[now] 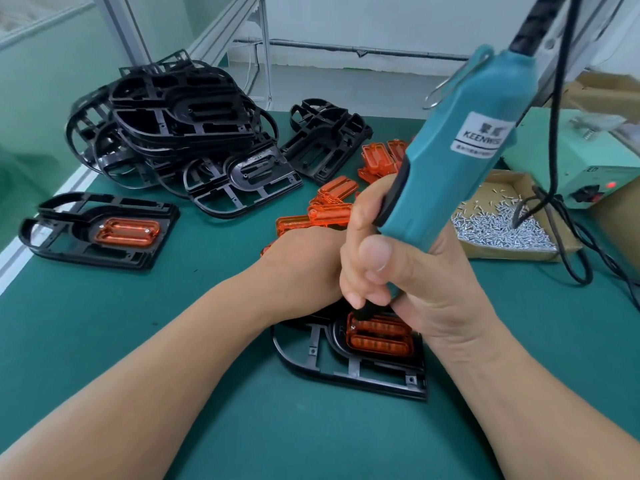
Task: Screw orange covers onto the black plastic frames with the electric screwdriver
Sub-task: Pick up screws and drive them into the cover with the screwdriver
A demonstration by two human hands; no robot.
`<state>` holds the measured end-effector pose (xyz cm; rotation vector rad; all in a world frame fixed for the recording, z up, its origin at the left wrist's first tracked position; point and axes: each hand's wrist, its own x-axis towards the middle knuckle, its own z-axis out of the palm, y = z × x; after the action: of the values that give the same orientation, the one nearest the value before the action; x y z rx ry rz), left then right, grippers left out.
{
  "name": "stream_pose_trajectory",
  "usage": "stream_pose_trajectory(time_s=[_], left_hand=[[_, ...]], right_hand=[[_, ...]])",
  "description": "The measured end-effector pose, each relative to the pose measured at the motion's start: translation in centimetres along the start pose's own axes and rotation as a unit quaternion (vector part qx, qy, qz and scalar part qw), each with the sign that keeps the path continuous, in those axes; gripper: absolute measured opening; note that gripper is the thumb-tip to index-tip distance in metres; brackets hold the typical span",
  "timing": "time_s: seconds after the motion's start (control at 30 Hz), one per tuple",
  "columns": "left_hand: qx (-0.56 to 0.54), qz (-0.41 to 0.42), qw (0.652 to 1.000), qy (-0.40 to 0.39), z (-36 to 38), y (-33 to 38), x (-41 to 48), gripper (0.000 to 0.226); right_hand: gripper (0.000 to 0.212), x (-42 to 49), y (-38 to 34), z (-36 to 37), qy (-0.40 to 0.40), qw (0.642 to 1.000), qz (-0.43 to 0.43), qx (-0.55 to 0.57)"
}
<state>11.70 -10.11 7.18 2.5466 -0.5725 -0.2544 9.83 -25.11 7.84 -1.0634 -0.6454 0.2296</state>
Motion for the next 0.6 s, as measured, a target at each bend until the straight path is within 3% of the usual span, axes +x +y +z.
stream_pose_trajectory(time_s=[0.1,0.23,0.37,0.47,0.6], left_hand=[[-0.011,0.007,1.000,0.006,-0.1,0.1,-0.3,0.037],[-0.010,0.021,1.000,-0.013,-0.4,0.5,-0.3,0.012],[-0.010,0.048,0.999,-0.015,-0.4,0.3,-0.3,0.018],[0.006,0.058,0.998,-0.013,-0.5,0.5,-0.3,0.022],[0.023,0.013,0.999,-0.039,-0.7,0.3,-0.5,0.022]], right_hand=[[0.028,0.0,0.0,0.0,0.001,1.000,-0.005,-0.004],[0.030,0.0,0.1,0.1,0.031,1.000,-0.004,-0.003],[0.027,0.0,0.3,0.2,0.066,0.998,-0.013,-0.001],[0.012,-0.3,0.1,0.5,0.096,0.995,-0.018,-0.031],[0.016,-0.4,0.1,1.6,0.141,0.984,-0.020,-0.108]])
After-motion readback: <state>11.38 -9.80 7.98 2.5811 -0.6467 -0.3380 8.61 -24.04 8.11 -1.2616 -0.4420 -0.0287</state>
